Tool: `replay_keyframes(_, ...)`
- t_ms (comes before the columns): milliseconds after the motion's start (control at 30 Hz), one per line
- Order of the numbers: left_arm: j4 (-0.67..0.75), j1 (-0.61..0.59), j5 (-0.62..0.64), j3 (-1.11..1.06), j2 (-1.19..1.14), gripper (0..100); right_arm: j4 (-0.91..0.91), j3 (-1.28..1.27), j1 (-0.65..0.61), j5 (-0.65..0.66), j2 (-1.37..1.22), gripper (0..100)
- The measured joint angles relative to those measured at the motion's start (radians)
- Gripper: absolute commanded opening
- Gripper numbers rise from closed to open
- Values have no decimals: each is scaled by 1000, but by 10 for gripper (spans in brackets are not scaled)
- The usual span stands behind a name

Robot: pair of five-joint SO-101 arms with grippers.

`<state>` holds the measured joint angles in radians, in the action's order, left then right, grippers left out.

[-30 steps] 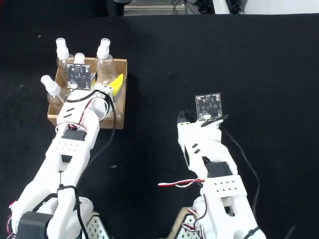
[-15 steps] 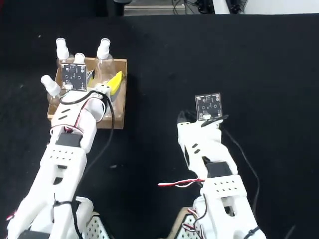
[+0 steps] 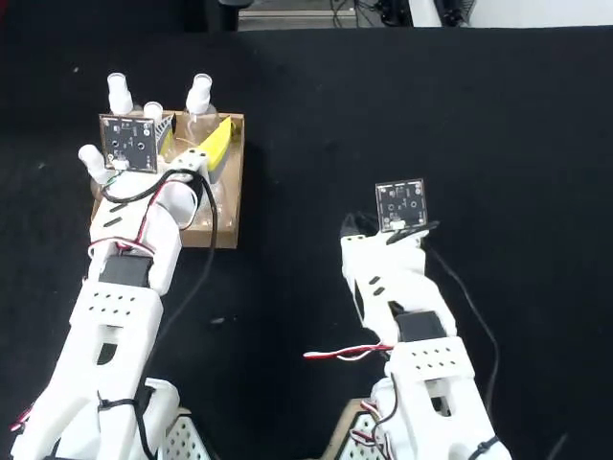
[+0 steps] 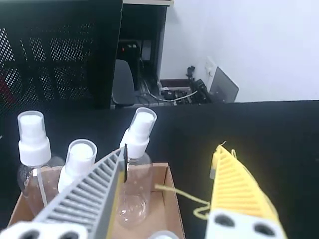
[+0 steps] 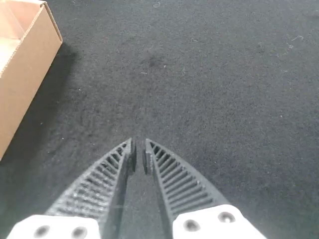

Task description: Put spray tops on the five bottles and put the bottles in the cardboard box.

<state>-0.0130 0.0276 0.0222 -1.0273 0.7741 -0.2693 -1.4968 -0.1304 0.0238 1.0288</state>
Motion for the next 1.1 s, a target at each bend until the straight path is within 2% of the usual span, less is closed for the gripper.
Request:
replay_keyframes(100,-60,0,0,12,54,257,0,0,0,0,0,11)
replay_keyframes(200,-178,-8,0,60,120,256,0,0,0,0,0,11)
replay_keyframes(533,-522,-190,0,143,321,255,0,0,0,0,0,11)
replay_keyframes(667,-651,-305,0,144,410,230,0,0,0,0,0,11)
replay_keyframes(800,-781,-439,0,144,480,32,0,0,0,0,0,11)
replay_keyframes(833,-807,-474,0,144,493,21,0,0,0,0,0,11)
replay_keyframes(933,-848,-586,0,143,519,74,0,0,0,0,0,11)
replay_keyframes(1033,-858,-689,3,106,540,23,0,0,0,0,0,11)
replay_keyframes(1100,-858,-766,0,68,549,36,0,0,0,0,0,11)
